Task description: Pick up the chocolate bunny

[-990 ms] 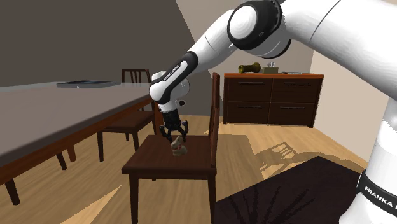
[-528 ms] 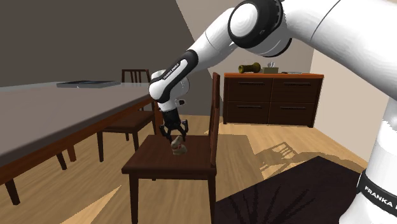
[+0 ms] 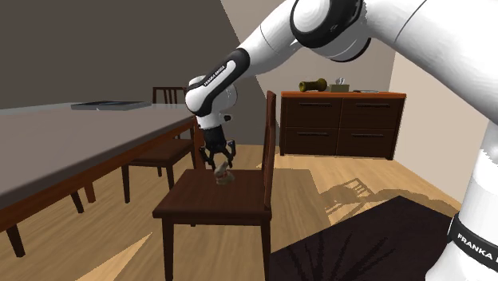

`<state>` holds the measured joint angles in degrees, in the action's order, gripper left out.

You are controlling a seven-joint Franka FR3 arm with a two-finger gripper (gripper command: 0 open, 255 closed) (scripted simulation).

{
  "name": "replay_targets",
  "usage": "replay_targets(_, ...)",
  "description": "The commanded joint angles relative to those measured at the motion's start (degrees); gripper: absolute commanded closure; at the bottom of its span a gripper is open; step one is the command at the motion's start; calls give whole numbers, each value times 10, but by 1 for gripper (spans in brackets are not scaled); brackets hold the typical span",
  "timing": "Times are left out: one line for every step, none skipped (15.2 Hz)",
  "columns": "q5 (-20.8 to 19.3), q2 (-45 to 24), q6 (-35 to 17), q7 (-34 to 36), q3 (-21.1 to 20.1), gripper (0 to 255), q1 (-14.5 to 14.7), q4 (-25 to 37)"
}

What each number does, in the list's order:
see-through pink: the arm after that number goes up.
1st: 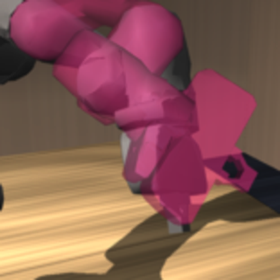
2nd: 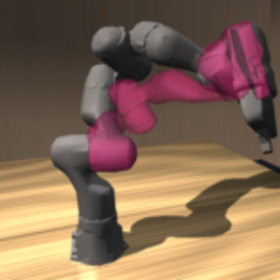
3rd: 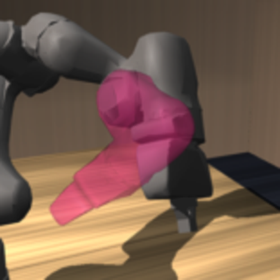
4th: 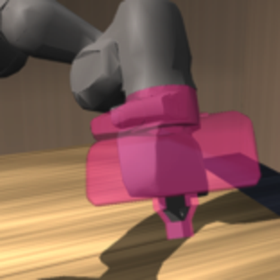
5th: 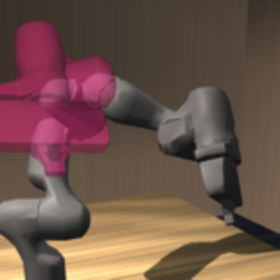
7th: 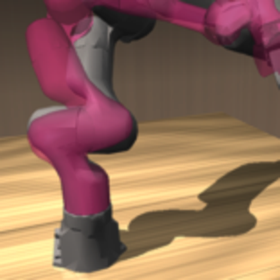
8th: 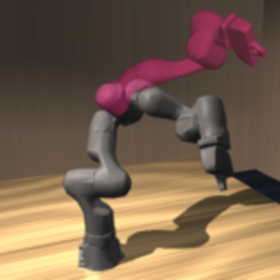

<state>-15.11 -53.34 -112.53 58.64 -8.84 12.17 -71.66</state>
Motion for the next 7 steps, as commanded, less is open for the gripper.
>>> replay_targets(1, 11, 7, -1, -1, 255, -1, -4)
replay_targets(2, 16, 12, -2, -2, 255, -1, -4)
replay_targets(2, 20, 16, -3, -2, 255, -2, -4)
replay_targets(3, 25, 20, -3, -3, 255, -2, -5)
replay_targets(4, 29, 25, -4, -3, 255, -2, -4)
replay_targets(4, 30, 26, -4, -3, 255, -2, -4)
replay_targets(4, 30, 26, -4, -3, 255, -2, -4)
